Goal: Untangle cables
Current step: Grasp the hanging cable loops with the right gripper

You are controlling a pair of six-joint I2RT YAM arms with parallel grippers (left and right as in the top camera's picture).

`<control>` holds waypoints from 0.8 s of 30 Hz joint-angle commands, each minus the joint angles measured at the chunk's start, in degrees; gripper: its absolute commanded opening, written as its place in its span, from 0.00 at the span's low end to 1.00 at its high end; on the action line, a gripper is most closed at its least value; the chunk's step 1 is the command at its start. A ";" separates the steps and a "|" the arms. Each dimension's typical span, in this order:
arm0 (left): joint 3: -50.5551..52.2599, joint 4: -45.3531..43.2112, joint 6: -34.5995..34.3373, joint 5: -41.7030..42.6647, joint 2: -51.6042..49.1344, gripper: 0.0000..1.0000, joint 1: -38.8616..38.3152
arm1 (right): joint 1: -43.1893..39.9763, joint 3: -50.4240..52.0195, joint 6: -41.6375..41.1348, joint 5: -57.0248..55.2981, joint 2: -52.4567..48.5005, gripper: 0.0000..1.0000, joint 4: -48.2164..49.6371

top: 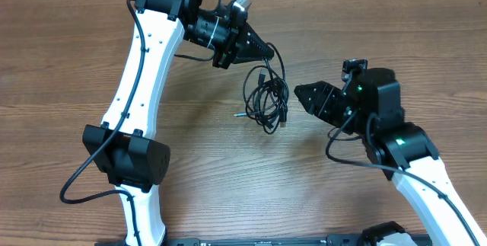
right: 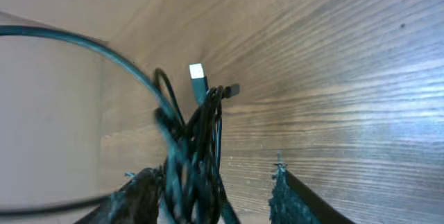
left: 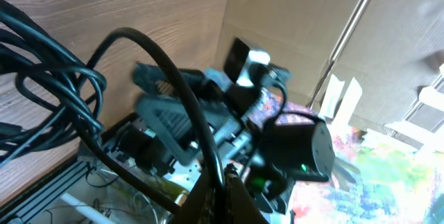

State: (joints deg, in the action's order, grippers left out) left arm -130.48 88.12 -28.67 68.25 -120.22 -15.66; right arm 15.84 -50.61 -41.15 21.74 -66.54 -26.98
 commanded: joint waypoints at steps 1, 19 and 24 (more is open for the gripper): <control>-0.61 0.09 1.27 1.55 1.01 0.04 -0.11 | -0.04 -0.90 -1.11 4.09 -1.81 0.51 1.90; -0.61 0.09 1.25 -0.02 1.01 0.04 -0.13 | 0.87 -0.90 -2.34 9.27 -5.84 0.41 4.17; -0.61 0.07 1.25 -0.04 1.01 0.04 -0.13 | 2.51 -0.90 -2.34 8.94 -5.88 0.41 4.61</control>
State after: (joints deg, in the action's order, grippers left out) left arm -130.48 88.23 -28.51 67.09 -120.22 -15.64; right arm 17.43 -50.61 -43.48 30.22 -72.29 -22.96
